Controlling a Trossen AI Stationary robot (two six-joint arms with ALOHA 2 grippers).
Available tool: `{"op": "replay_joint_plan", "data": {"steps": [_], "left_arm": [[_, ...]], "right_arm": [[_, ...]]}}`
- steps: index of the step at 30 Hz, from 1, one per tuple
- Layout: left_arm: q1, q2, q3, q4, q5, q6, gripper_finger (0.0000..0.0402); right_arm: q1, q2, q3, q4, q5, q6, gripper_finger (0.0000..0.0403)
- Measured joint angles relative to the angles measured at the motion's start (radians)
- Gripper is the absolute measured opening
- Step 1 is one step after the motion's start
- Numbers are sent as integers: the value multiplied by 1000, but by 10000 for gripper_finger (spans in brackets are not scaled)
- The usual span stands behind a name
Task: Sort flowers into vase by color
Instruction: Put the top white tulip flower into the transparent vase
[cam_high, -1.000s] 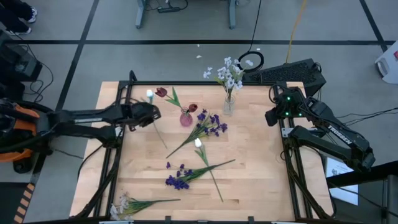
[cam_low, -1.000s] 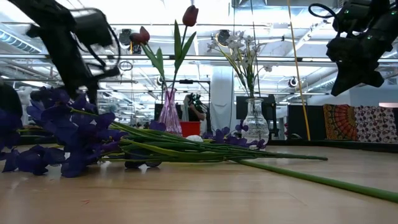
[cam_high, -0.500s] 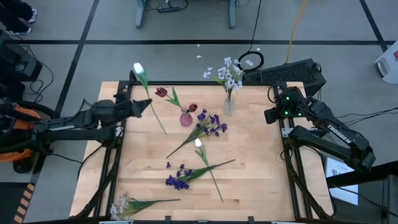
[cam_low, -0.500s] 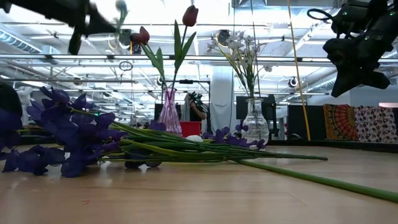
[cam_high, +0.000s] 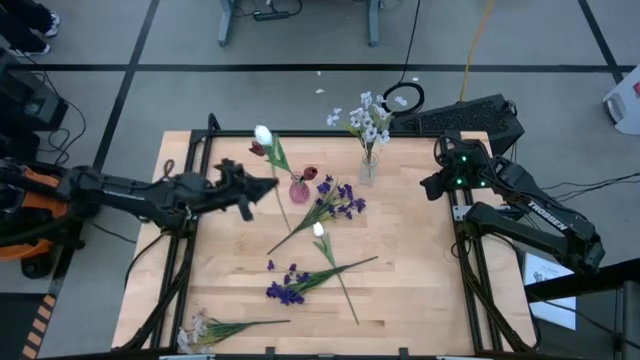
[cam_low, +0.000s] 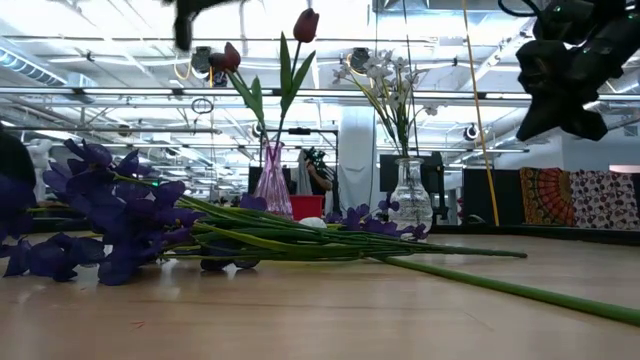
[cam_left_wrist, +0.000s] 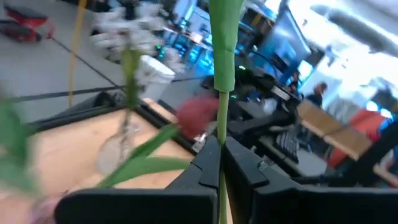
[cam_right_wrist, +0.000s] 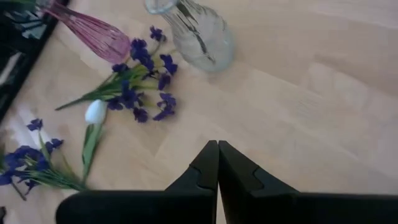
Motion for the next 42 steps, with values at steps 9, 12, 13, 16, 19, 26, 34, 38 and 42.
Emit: {"op": "replay_joint_plan", "data": {"steps": [9,12,13,16,19,26,34,38,42], "left_arm": [[-31,370,492,-149,16,313,11],[-8,485,623,-230,18,338,11],[4,520,652,-234,19,337,11],[37,601,712,-227,20,329,11],[75,668,738,-215,53,252,11],[126,748,747,-199,140,171,11],[139,760,747,-190,142,172,11],[145,760,747,-190,146,172,11],[145,760,747,-191,150,172,11]], "right_arm": [[70,0,0,129,-41,19,0],[100,-1,0,266,-99,18,0],[111,-2,0,321,-108,22,0],[153,-3,0,505,-130,31,0],[216,-2,0,674,-131,24,0],[407,42,1,881,-23,-14,0],[525,205,2,1095,7,-76,0],[526,271,2,1168,14,-100,7],[526,313,2,1244,23,-125,32]]}}
